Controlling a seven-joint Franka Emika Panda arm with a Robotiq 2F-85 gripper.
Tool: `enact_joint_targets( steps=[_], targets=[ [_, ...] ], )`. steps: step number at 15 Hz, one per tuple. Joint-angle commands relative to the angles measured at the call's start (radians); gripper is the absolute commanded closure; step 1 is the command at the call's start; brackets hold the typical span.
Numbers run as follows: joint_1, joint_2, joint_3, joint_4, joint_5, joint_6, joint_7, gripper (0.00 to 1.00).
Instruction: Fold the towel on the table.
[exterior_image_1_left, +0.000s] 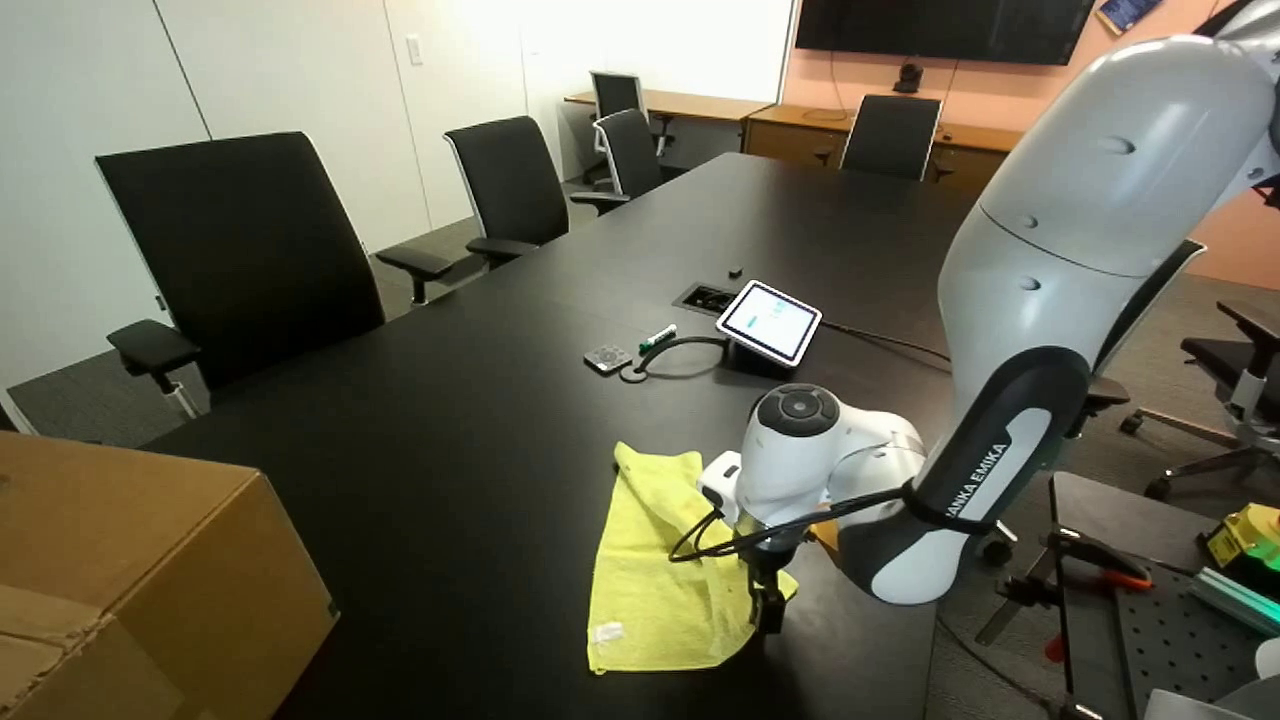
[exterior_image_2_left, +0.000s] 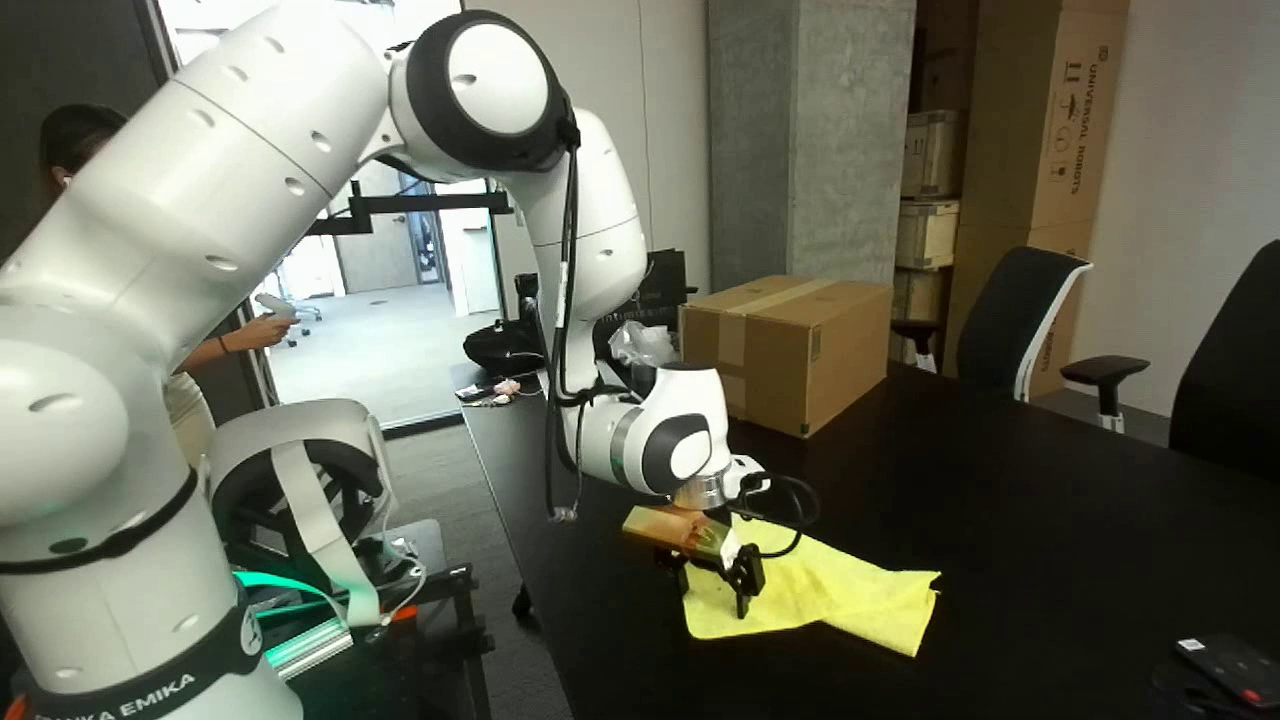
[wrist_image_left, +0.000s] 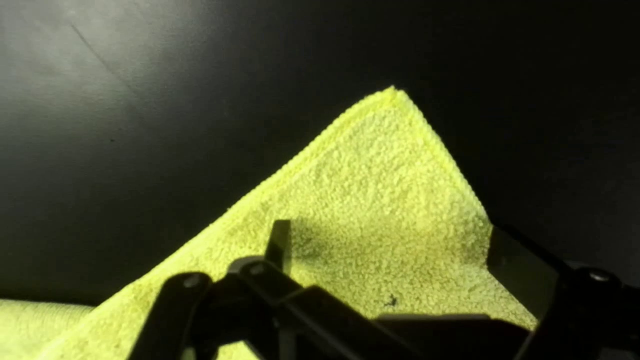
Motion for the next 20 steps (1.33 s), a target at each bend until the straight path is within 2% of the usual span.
enact_joint_targets(
  steps=[1,2,3,7,11,12,15,17,20],
  targets=[
    [-0.011,0.025,0.003,0.03,0.004,-0.009,0.019,0.0],
    [-0.009,0.027,0.001,0.03,0.003,-0.007,0.022,0.25],
    [-0.005,0.019,-0.001,0.026,0.003,-0.013,0.026,0.26],
    [0.033,-0.024,-0.028,0.003,-0.011,-0.02,0.048,0.57],
    [0.154,-0.055,-0.118,-0.001,-0.052,-0.063,0.105,0.89],
    [0.189,-0.058,-0.145,0.0,-0.07,-0.075,0.126,0.94],
    [0.286,-0.071,-0.204,0.01,-0.14,-0.148,0.184,1.0],
    [0.375,-0.06,-0.27,0.028,-0.229,-0.178,0.257,0.96],
    [0.494,-0.037,-0.358,0.055,-0.373,-0.219,0.362,0.98]
  ],
)
